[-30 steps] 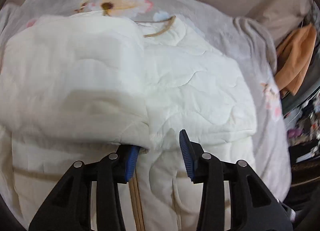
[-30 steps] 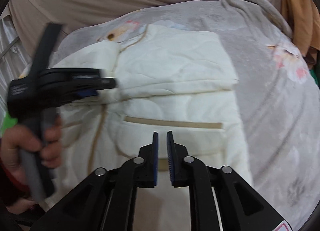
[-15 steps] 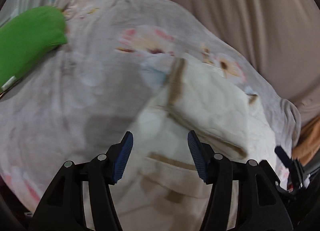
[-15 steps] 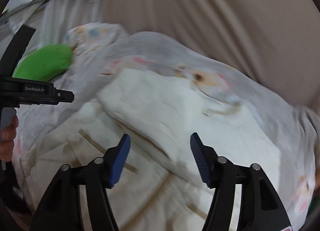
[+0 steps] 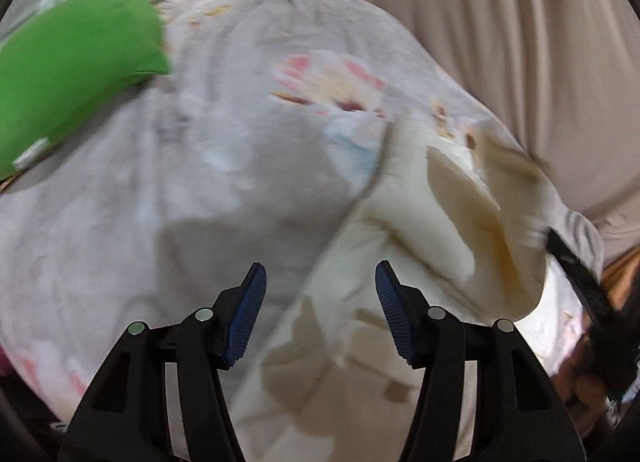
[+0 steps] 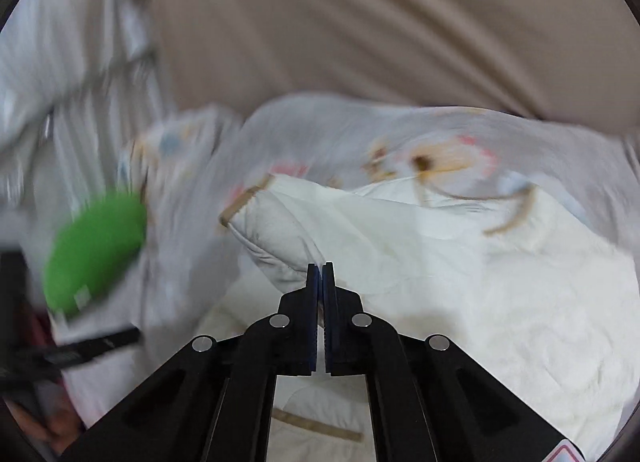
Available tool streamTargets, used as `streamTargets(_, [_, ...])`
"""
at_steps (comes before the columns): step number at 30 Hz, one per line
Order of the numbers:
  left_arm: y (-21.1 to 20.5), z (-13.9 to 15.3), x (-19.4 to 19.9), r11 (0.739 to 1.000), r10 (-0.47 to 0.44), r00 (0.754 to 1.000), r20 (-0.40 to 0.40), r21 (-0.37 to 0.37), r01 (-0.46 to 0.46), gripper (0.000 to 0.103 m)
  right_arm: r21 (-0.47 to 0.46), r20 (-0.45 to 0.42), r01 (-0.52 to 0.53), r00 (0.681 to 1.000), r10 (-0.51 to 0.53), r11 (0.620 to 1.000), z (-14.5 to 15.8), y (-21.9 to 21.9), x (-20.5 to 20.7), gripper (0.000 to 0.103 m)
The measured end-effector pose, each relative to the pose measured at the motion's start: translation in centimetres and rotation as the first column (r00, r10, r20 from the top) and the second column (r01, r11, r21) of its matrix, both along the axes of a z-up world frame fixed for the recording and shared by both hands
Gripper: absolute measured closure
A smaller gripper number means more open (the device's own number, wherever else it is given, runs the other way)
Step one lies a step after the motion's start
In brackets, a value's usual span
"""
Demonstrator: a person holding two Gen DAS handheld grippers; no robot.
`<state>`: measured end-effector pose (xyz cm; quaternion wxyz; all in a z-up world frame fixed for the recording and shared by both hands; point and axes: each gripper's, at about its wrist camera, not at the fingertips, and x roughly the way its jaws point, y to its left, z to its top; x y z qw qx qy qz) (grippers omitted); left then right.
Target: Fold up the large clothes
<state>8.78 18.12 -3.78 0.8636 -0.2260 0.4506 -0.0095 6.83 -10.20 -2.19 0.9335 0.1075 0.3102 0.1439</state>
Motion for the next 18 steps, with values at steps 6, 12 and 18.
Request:
streamTargets(6, [-5.9,-1.6,3.5,0.984,-0.111,0.993,-0.031,-0.146,0.106,0.041,0.134,-0.201,0.437,0.891,-0.407,0.889,-3.4,-14.9,-5.9,0.096])
streamTargets(12, [-8.7,-6.0,7.4,0.967,-0.043,0.985,-0.165,-0.255,0.0,0.04,0.13,-0.362,0.556,0.797,-0.483,0.821,-7.6,-20.8,-9.4,0.072])
streamTargets(18, [-6.9,-7.1,8.9,0.954,0.095,0.981,-0.17,-0.267,-0.139,0.044,0.157,-0.307,0.554,0.814,-0.493,0.818,-6.0,-22.5,-8.2,0.042])
